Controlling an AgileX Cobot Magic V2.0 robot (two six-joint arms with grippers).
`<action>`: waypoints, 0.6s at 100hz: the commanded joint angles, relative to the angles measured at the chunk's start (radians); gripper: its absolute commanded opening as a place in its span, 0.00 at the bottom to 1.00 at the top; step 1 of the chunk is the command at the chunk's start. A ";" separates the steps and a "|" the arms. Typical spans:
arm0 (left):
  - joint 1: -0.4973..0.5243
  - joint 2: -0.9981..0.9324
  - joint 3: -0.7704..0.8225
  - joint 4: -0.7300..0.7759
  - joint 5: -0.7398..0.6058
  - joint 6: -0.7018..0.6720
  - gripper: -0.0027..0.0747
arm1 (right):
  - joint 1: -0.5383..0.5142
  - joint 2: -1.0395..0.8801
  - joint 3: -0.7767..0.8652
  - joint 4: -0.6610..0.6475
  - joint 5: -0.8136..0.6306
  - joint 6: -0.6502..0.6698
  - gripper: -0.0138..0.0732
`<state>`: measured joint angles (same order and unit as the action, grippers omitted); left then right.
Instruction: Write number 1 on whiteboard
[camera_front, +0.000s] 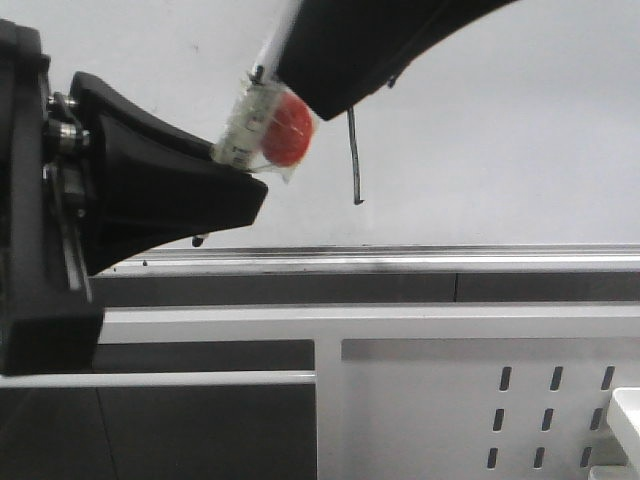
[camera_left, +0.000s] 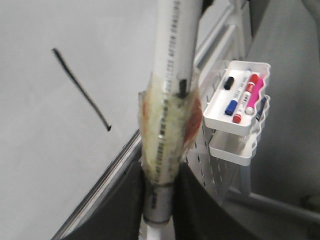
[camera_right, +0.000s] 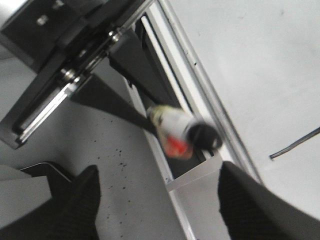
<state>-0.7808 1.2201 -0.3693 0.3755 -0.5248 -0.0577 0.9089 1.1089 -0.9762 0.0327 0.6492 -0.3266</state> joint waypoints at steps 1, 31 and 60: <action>-0.007 -0.019 0.002 -0.176 -0.077 -0.029 0.01 | -0.006 -0.045 -0.034 -0.023 -0.069 -0.006 0.72; -0.007 -0.019 0.103 -0.661 -0.228 -0.029 0.01 | -0.006 -0.084 -0.034 -0.021 -0.030 0.006 0.72; -0.007 0.062 0.103 -0.771 -0.272 -0.029 0.01 | -0.006 -0.082 -0.034 -0.021 -0.037 0.006 0.72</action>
<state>-0.7808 1.2661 -0.2486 -0.3691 -0.6890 -0.0764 0.9089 1.0445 -0.9762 0.0219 0.6730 -0.3223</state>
